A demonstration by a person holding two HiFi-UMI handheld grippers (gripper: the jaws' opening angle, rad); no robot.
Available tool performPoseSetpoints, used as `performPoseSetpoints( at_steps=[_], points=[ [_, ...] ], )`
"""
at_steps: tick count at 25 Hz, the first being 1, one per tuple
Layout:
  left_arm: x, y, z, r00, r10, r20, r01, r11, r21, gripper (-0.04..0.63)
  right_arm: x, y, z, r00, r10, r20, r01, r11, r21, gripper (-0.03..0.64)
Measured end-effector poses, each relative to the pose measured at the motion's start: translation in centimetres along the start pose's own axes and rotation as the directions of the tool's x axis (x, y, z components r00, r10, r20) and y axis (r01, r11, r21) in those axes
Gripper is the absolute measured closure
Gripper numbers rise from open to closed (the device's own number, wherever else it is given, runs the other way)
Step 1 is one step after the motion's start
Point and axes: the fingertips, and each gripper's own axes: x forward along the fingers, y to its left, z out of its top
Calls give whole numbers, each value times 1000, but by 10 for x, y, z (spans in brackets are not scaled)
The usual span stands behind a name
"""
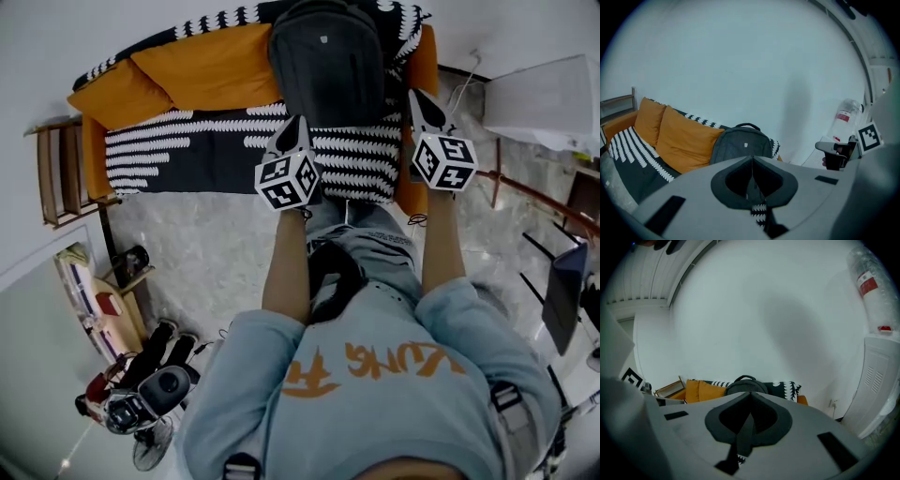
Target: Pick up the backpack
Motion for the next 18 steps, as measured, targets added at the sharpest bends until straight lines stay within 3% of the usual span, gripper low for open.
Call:
performPoseSetpoints(
  at_steps=[9,18],
  points=[
    [39,32,-27,998,0,-64,-6,996,-90,572,28,-7,-36,994,-35,-104,36,999,1,618],
    [66,85,-33,993,31,-111,-42,995,-93,572,74,6,-69,982,-41,-185,46,999,23,618]
  ],
)
